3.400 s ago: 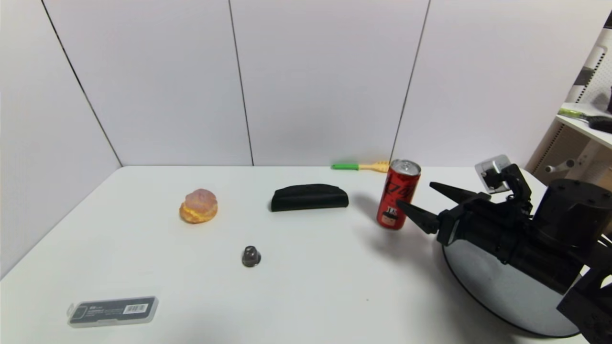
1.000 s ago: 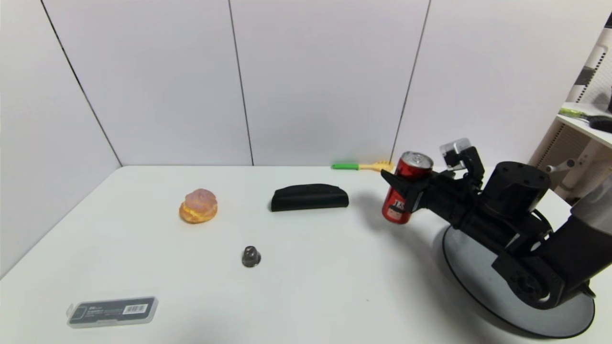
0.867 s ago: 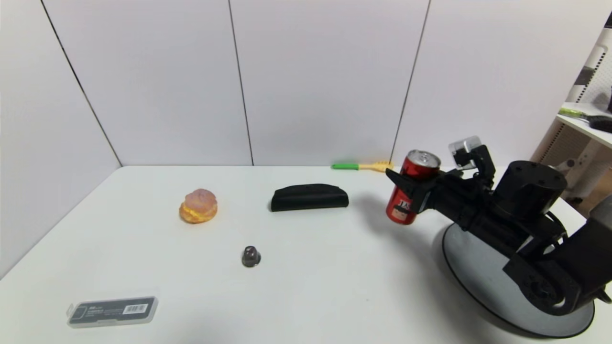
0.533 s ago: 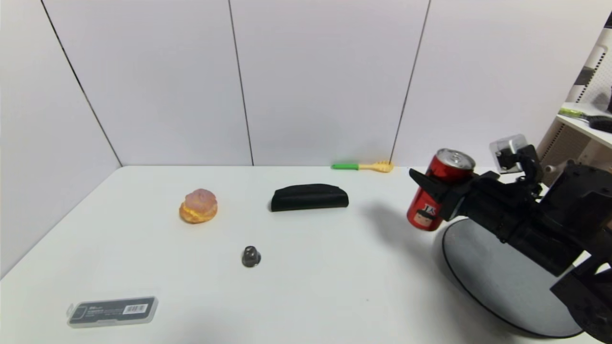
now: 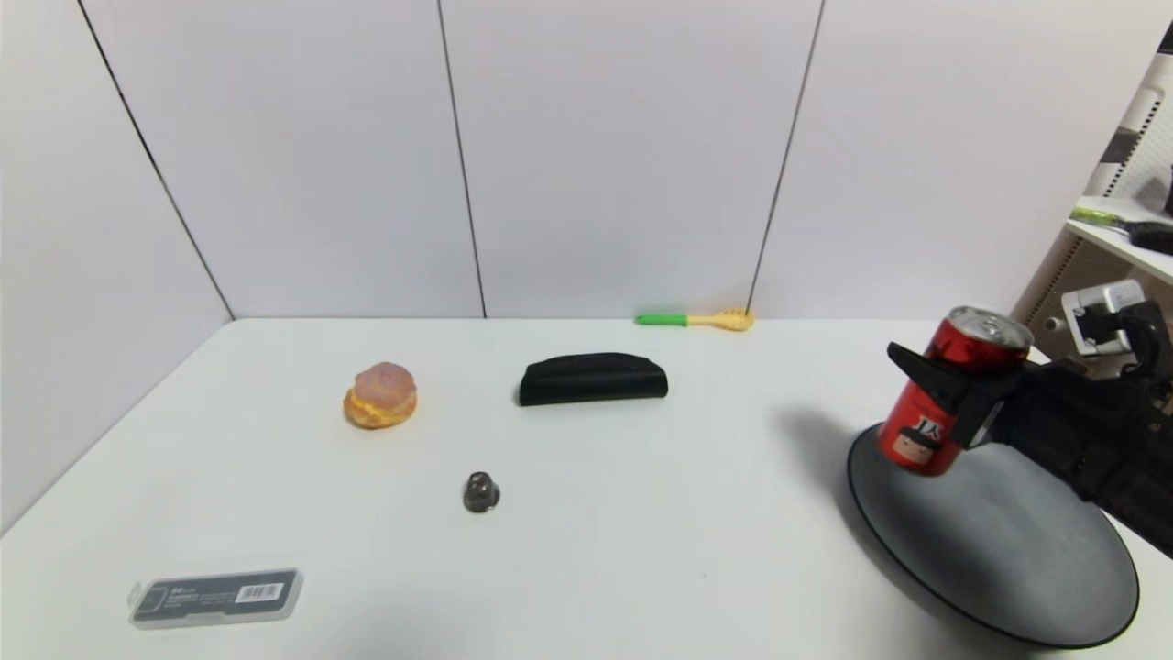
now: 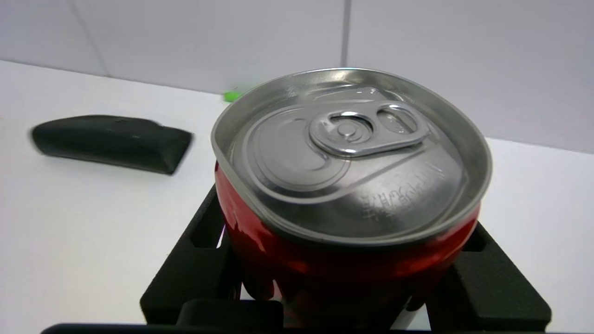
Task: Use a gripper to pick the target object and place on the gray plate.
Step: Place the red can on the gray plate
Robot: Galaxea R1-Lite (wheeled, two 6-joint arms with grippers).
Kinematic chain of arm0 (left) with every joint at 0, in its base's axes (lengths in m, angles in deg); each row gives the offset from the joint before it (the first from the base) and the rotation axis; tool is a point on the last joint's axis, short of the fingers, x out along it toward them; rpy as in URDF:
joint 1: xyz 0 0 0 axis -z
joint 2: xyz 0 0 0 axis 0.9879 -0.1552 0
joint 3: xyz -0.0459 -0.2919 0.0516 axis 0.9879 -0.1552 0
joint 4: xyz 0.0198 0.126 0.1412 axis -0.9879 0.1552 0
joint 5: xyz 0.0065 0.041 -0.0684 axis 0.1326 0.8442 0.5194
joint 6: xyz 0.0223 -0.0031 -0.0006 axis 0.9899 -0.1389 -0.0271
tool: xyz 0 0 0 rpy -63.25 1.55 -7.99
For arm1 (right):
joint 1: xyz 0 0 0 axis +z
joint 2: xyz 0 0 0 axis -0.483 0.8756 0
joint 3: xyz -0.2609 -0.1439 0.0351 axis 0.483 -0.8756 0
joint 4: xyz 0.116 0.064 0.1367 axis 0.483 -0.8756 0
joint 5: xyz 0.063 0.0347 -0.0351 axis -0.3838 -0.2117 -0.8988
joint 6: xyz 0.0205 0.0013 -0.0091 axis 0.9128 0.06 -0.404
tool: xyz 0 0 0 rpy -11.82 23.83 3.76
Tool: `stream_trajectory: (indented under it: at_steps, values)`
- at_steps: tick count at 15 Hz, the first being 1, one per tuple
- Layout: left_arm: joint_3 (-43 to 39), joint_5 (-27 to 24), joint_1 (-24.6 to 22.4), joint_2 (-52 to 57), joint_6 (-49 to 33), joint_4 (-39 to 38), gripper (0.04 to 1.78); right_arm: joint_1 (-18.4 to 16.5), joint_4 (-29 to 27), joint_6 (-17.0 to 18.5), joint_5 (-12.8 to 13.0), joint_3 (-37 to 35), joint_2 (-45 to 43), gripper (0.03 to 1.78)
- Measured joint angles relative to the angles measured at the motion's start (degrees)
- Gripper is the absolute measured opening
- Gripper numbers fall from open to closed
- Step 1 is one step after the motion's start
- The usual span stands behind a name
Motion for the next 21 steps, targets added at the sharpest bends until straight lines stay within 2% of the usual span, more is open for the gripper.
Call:
stream_trajectory:
  at_steps: [3,6,11,21]
  values:
    - [0.0,0.0,0.0,0.0,0.0,0.0,1.69,-3.3,-0.6,-0.1,0.0,-1.6,0.0,1.00]
    - [0.0,0.0,0.0,0.0,0.0,0.0,1.69,-5.1,-0.6,-0.2,-0.1,-4.3,0.1,1.00]
    - [0.0,0.0,0.0,0.0,0.0,0.0,1.69,-6.0,-0.3,-0.3,0.0,-7.3,0.4,1.00]
    - [0.0,0.0,0.0,0.0,0.0,0.0,1.69,-6.3,0.3,-1.7,-0.2,-7.8,1.0,1.00]
